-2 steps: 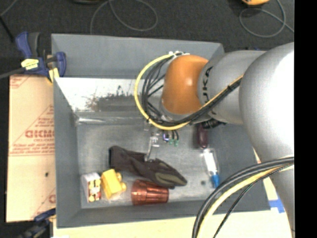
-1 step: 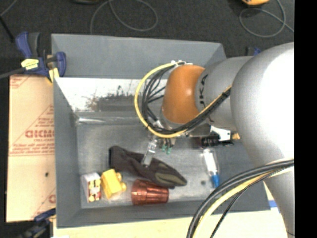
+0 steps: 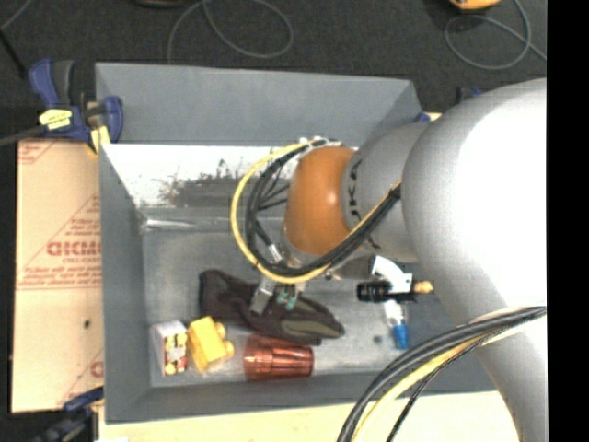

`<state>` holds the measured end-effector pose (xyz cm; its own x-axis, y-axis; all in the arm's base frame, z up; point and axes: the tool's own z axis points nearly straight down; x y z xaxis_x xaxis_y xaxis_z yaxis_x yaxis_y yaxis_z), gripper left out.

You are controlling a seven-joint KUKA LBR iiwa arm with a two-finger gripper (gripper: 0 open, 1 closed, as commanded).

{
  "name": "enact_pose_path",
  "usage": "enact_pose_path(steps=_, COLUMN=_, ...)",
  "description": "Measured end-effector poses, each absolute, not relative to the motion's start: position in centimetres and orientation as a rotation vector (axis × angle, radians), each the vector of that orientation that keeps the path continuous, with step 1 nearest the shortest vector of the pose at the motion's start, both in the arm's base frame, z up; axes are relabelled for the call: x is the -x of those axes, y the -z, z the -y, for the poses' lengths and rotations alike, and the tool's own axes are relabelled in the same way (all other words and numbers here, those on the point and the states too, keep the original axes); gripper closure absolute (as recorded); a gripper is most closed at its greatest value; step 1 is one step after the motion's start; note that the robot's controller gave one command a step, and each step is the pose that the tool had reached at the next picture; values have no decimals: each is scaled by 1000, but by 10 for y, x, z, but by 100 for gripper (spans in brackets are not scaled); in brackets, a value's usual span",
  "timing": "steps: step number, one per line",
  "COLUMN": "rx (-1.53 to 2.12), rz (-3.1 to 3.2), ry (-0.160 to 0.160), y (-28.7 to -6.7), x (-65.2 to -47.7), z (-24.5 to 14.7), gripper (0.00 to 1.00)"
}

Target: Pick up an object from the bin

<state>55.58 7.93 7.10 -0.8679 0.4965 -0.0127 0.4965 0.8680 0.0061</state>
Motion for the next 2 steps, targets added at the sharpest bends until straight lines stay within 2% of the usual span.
enact_pose_path(steps=1, rx=-803, rz=-3023, ry=-4, y=-71, x=-556, z=-79, gripper=100)
enact_pose_path(steps=2, rx=-789, rz=-3033, ry=0, y=-117, x=-557, z=-76, gripper=100)
